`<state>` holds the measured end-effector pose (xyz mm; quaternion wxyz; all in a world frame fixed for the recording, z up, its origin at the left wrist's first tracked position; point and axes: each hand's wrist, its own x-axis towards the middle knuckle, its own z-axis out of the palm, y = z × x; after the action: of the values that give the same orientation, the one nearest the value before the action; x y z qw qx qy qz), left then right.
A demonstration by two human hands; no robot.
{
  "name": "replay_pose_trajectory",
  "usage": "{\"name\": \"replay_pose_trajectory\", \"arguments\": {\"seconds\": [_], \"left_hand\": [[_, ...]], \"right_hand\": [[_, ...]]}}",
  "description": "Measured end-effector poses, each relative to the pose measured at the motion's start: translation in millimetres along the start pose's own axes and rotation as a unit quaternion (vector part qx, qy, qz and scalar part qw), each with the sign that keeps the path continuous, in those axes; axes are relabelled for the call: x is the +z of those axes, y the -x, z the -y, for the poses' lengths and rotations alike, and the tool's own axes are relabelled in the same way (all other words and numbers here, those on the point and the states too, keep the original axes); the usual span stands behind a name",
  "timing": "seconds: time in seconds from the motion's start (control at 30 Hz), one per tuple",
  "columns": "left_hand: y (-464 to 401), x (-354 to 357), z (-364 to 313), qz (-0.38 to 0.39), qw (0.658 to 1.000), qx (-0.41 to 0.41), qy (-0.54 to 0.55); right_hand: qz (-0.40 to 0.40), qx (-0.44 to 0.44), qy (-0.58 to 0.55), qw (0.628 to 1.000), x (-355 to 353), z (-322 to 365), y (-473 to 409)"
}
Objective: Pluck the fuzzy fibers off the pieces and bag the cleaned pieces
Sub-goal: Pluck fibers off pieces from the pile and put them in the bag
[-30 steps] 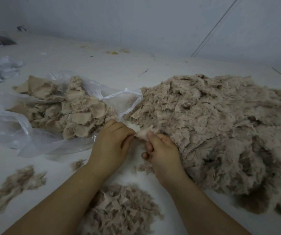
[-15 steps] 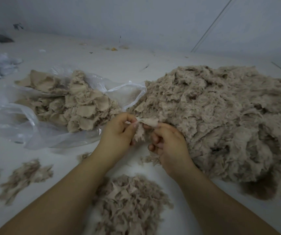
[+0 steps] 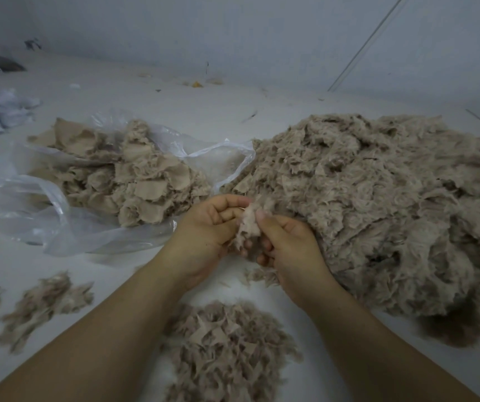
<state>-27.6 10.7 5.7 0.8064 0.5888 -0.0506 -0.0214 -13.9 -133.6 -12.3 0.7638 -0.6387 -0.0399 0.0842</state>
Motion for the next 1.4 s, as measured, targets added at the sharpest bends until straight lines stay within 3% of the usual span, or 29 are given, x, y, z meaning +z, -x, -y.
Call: {"name": "replay_pose_trajectory", "arguments": {"seconds": [0.27, 0.5, 0.67, 0.8, 0.93, 1.07, 1.17, 1.27, 1.4], "left_hand": [[0, -3, -1, -0.044, 0.999, -0.001, -0.030], [3, -1, 2, -0.093, 0.991, 0.060, -0.076], [2, 1, 4, -0.145, 0.947, 0.163, -0.235], [6, 6, 4, -0.118, 0.934, 0.195, -0.276], [9, 10, 6, -0.081, 0.938, 0.177, -0.288], [8, 10, 6, -0.078, 0.944, 0.164, -0.276], [10, 9, 5, -0.099, 0.950, 0.165, -0.247], [5, 5, 3, -0.140, 0.964, 0.115, -0.197], [7, 3, 0, -0.048, 0.973, 0.082, -0.212]], "right_hand": [[0.007, -0.019, -0.007, 1.000, -1, 2, 4], [-0.001, -0.006, 0.004, 1.000, -2, -1, 2], [-0.001, -0.005, -0.007, 1.000, 0, 0, 3], [0.035, -0.036, 0.018, 0.999, 3, 2, 6], [0.043, -0.030, 0.020, 0.998, 5, 3, 8], [-0.002, 0.003, 0.001, 1.000, 2, 4, 6], [-0.023, 0.020, -0.019, 0.999, 1, 2, 4], [-0.022, 0.019, -0.027, 0.999, 0, 1, 4], [0.019, -0.005, -0.004, 1.000, 1, 2, 7]]}}
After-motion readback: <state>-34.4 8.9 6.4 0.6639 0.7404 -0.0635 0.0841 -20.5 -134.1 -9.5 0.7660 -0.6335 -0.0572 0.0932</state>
